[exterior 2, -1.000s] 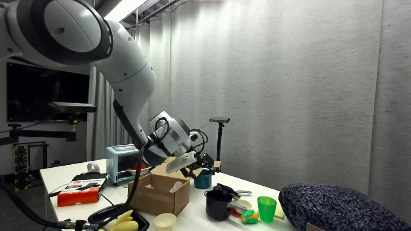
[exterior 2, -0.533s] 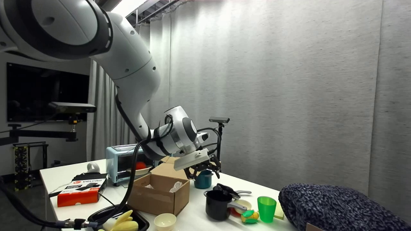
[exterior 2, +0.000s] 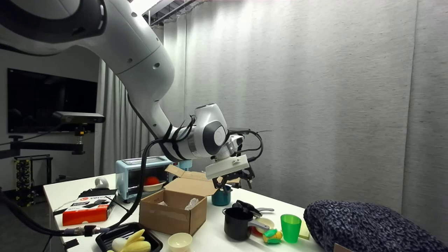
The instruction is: Put the lid on the small pot
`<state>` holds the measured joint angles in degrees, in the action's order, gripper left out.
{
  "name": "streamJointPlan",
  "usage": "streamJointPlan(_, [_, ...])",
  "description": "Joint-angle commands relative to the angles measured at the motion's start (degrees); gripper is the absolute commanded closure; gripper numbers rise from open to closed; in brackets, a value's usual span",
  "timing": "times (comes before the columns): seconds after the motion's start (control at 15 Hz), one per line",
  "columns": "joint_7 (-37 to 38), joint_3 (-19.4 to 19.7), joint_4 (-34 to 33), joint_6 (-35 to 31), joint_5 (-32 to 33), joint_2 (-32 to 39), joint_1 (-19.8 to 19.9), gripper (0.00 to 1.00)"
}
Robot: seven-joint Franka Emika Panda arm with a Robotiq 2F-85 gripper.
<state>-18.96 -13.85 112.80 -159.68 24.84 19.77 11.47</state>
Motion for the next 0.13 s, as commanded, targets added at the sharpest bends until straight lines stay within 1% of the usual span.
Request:
streamJointPlan(0.0, [-2.82,4.61,0.25,-0.37,-3.68,-0.82,-3.92,0.00])
streamJointPlan(0.07, [-3.03,5.00,0.32,-0.34,-3.82,-1.19,-3.86,0.00])
